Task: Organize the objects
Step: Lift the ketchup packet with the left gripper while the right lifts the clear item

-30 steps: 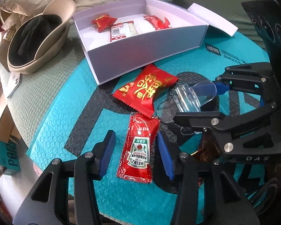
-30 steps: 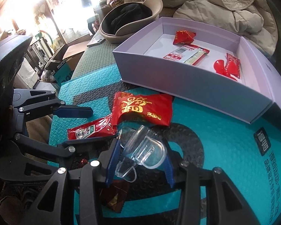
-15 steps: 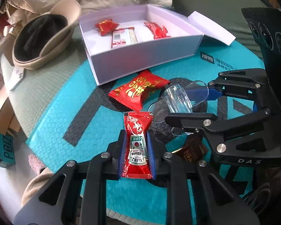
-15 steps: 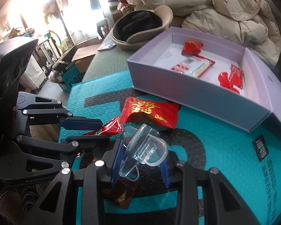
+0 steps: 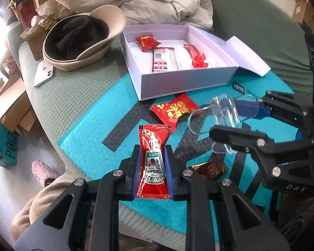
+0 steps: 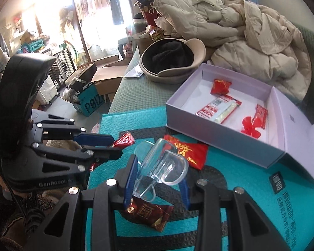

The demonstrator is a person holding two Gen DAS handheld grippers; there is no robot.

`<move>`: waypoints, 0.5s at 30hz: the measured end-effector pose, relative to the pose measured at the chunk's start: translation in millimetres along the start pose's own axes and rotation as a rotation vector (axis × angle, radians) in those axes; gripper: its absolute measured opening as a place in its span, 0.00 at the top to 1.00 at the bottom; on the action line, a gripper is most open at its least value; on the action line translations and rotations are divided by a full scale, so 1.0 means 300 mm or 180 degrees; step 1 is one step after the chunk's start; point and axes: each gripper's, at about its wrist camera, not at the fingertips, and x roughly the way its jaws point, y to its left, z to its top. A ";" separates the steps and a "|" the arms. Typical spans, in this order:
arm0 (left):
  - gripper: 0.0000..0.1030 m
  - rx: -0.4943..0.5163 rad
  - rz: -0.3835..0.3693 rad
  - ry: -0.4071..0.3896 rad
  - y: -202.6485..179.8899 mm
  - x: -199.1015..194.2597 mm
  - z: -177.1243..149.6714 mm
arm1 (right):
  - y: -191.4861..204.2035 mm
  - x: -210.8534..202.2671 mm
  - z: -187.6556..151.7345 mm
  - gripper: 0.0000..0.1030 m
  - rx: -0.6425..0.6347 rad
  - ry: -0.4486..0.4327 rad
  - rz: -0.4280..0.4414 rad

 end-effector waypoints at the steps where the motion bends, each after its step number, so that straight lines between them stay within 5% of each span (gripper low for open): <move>1: 0.80 -0.0016 -0.0007 0.0040 0.016 0.001 0.004 | 0.006 0.000 0.009 0.64 0.0020 0.0005 -0.0004; 15: 0.80 0.0117 -0.0099 -0.0079 0.121 -0.029 0.095 | 0.063 0.055 0.117 0.64 0.0531 0.0027 -0.0095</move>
